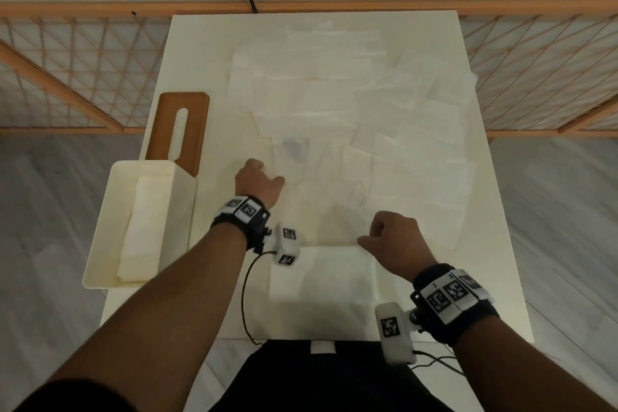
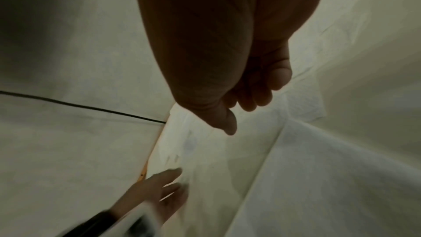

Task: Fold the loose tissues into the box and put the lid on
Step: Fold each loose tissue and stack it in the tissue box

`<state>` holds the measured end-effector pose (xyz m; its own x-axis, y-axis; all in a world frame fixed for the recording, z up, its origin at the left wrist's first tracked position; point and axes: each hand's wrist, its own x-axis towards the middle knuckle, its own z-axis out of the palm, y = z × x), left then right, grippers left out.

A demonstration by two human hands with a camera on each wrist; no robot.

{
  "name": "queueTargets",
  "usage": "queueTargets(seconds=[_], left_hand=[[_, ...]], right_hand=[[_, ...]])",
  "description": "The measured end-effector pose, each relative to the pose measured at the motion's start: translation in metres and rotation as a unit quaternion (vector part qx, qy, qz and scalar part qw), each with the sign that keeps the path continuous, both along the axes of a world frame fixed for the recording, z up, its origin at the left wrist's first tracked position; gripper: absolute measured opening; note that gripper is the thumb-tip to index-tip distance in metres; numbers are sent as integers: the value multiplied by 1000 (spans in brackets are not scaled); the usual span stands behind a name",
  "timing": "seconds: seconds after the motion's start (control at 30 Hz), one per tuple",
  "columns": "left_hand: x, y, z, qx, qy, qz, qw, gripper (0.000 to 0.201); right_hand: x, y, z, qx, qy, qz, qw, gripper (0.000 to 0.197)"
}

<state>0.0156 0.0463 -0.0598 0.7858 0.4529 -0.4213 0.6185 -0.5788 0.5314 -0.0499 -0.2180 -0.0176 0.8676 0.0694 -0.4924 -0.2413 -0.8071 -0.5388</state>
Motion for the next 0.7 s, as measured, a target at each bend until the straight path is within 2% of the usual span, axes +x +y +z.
queueTargets(seconds=[0.27,0.33,0.47,0.5,0.6,0.67,0.7], left_hand=[[72,-20,-7,-6,46,72,996,83],[79,-19,-9,2,74,72,995,73],[80,-16,5,-82,89,89,989,21],[77,-16,13,-105,99,99,985,15],[67,-13,42,-194,42,154,968,11],[55,-9,67,-202,30,151,967,7],[49,-6,79,-203,30,148,968,11]], right_hand=[[2,-9,13,26,-10,-1,1000,21],[6,-13,13,26,-7,-1,1000,20],[16,-18,14,43,6,-17,999,21],[19,-18,14,54,12,-24,998,21],[28,-15,12,106,29,-57,992,21],[34,-10,12,148,40,-81,985,22],[36,-8,12,172,48,-91,980,23]])
